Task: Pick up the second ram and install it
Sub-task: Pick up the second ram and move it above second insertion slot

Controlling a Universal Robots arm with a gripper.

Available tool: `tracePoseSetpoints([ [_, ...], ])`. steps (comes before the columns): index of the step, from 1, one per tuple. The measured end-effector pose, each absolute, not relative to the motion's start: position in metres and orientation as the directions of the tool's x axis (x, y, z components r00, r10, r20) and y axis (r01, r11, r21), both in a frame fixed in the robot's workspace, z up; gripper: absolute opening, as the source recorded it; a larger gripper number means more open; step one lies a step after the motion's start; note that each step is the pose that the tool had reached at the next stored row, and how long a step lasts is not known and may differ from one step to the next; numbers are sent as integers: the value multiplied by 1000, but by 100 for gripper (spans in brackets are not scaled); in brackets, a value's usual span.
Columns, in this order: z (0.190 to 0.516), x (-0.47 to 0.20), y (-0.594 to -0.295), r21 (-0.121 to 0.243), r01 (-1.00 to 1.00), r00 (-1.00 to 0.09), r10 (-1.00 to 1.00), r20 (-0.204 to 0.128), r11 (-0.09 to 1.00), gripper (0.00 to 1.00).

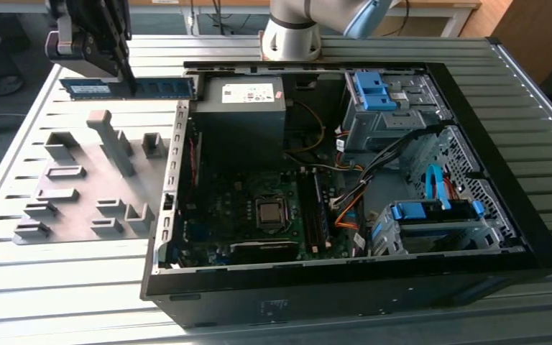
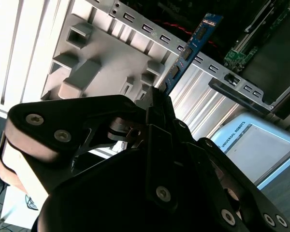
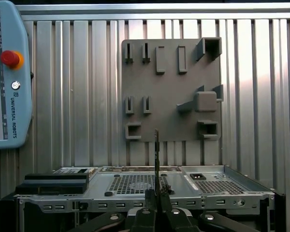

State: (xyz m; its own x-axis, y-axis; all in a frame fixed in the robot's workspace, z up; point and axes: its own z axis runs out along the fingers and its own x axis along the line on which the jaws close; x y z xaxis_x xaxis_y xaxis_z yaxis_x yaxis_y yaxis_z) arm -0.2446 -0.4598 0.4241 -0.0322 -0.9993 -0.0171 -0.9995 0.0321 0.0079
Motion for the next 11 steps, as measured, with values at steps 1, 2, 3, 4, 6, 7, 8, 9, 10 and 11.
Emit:
tracePoseSetpoints([
  [1,424,-244,-460,8,-999,-32,-999,-17,32,14],
  [2,424,-243,-460,8,-999,-32,-999,-17,32,14],
  [3,424,-242,-460,8,-999,-32,-999,-17,32,14],
  [4,424,-242,-460,8,-999,-32,-999,-17,32,14],
  [6,424,-240,-460,8,-999,-32,-999,-17,32,14],
  [7,424,-239,-460,8,-999,-32,-999,-17,32,14],
  [8,424,-238,-460,8,-999,-32,-999,-17,32,14],
  [9,424,-237,-460,8,-999,-32,-999,-17,32,14],
  [10,424,-236,-460,8,-999,-32,-999,-17,32,14],
  [11,424,-235,-460,8,-999,-32,-999,-17,32,14],
])
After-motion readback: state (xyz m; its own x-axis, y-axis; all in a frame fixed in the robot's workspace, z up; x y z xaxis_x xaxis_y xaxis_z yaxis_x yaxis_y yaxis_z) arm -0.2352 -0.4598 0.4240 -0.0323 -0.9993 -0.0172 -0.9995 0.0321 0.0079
